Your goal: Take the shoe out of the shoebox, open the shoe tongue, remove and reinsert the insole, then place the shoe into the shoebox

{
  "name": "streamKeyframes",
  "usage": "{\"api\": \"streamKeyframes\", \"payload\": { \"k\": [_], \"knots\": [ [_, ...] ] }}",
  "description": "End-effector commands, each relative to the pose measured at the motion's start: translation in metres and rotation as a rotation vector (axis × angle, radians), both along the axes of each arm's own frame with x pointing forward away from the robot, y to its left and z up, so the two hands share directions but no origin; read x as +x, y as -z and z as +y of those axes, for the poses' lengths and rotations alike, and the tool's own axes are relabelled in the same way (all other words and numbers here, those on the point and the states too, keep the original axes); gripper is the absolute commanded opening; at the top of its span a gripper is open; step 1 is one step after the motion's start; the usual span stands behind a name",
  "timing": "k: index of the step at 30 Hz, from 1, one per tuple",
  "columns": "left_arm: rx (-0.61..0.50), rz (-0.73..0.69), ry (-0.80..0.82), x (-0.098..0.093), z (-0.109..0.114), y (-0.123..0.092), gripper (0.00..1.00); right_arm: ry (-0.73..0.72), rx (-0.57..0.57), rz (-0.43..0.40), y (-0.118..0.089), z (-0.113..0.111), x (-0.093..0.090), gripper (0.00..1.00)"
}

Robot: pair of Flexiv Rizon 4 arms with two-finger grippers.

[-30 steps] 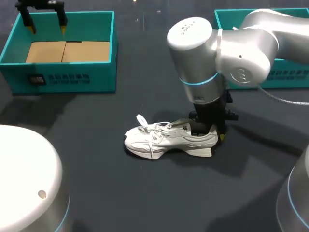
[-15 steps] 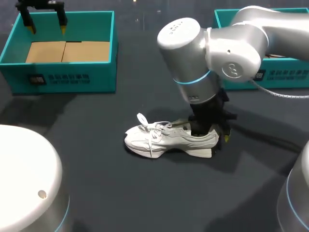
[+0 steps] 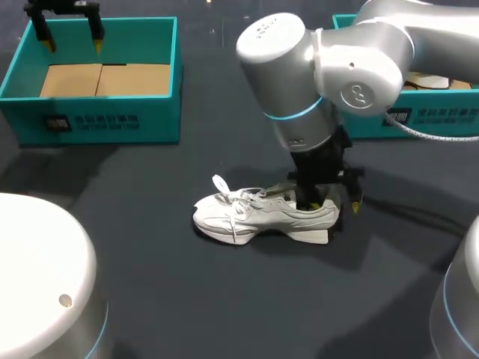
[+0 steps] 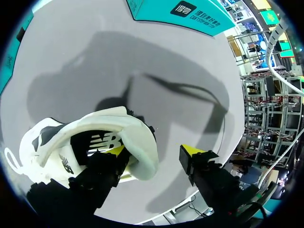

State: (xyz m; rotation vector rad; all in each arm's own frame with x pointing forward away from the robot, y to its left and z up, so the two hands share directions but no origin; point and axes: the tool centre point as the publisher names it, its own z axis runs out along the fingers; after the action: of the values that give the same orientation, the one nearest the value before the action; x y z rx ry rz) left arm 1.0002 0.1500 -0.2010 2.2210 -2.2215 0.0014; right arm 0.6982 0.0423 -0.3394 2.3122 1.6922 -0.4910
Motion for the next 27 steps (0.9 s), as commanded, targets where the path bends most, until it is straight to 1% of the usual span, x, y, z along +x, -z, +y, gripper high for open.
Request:
{"api": "streamKeyframes", "payload": {
  "k": [1,3,5,6,8,9,10,12,13,17,19,20,21,22,23,27],
  "knots": [
    [0.001,0.000,0.000,0.000,0.000,-0.001,1.00,0.086,0.010,-0.063,-0.011,-0.001,-0.007,0.78],
    [0.001,0.000,0.000,0.000,0.000,-0.001,1.00,0.058,0.046,-0.062,-0.014,-0.002,-0.008,0.85],
    [0.001,0.000,0.000,0.000,0.000,-0.001,1.00,0.022,0.095,-0.061,-0.018,-0.003,-0.009,0.94],
    [0.001,0.000,0.000,0.000,0.000,-0.001,1.00,0.014,0.101,-0.064,-0.021,-0.004,-0.009,0.99],
    [0.001,0.000,0.000,0.000,0.000,-0.001,1.00,-0.031,0.150,-0.066,-0.028,-0.005,-0.011,1.00],
    [0.001,0.000,0.000,0.000,0.000,-0.001,1.00,-0.039,0.152,-0.073,-0.032,-0.006,-0.011,1.00],
    [0.001,0.000,0.000,0.000,0.000,-0.001,1.00,-0.072,0.186,-0.074,-0.037,-0.006,-0.012,1.00],
    [0.001,0.000,0.000,0.000,0.000,-0.001,1.00,-0.104,0.206,-0.077,-0.045,-0.007,-0.012,1.00],
    [0.001,0.000,0.000,0.000,0.000,-0.001,1.00,-0.143,0.249,-0.069,-0.049,-0.007,-0.013,1.00],
    [0.001,0.000,0.000,0.000,0.000,-0.001,1.00,-0.278,0.351,-0.054,-0.065,-0.010,-0.013,1.00],
    [0.001,0.000,0.000,0.000,0.000,-0.001,1.00,-0.354,0.425,-0.045,-0.072,-0.013,-0.013,1.00],
    [0.001,0.000,0.000,0.000,0.000,-0.001,1.00,-0.433,0.489,-0.033,-0.075,-0.015,-0.013,1.00],
    [0.001,0.000,0.000,0.000,0.000,-0.001,1.00,-0.565,0.596,-0.015,-0.078,-0.016,-0.014,1.00],
    [0.001,0.000,0.000,0.000,0.000,-0.001,1.00,-0.661,0.672,0.004,-0.081,-0.019,-0.015,1.00],
    [0.001,0.000,0.000,0.000,0.000,-0.001,1.00,-0.665,0.657,0.017,-0.082,-0.020,-0.015,1.00],
    [0.001,0.000,0.000,0.000,0.000,-0.001,1.00,-0.665,0.657,0.017,-0.082,-0.020,-0.015,1.00]
  ]
}}
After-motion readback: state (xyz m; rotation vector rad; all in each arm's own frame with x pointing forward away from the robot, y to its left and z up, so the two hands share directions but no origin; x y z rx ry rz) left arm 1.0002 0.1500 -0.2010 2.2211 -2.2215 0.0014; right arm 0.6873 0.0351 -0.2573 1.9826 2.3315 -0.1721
